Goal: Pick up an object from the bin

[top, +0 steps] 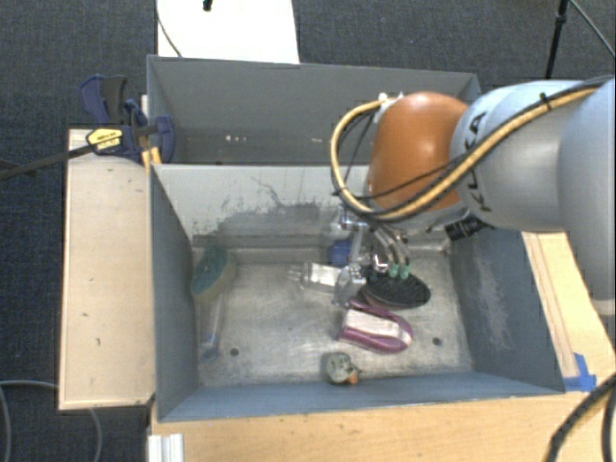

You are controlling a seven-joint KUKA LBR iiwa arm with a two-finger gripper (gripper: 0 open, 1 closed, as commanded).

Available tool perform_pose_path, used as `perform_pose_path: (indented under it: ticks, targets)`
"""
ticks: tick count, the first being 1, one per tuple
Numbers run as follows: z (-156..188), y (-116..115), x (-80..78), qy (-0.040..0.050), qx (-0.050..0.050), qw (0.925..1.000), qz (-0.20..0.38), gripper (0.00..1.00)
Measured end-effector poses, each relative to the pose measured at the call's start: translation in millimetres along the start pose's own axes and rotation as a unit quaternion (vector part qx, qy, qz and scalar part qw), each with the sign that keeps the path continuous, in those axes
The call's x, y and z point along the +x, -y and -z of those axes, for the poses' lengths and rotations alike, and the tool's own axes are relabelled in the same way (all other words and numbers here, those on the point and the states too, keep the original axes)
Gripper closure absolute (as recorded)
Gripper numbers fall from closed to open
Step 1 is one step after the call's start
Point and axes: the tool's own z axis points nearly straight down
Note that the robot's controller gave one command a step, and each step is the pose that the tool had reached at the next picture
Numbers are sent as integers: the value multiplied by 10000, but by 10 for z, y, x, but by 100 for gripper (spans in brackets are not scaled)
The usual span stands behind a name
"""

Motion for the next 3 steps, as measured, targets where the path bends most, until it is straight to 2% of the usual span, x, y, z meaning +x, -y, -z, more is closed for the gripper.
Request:
perform_pose_path:
  ticks: [1,2,3]
  targets:
    - [-567,117,80,13,-4,9789,-2046,0]
    - [-547,117,61,41,-7,9790,-2036,100]
    - [895,663,274,37,12,9952,-982,100]
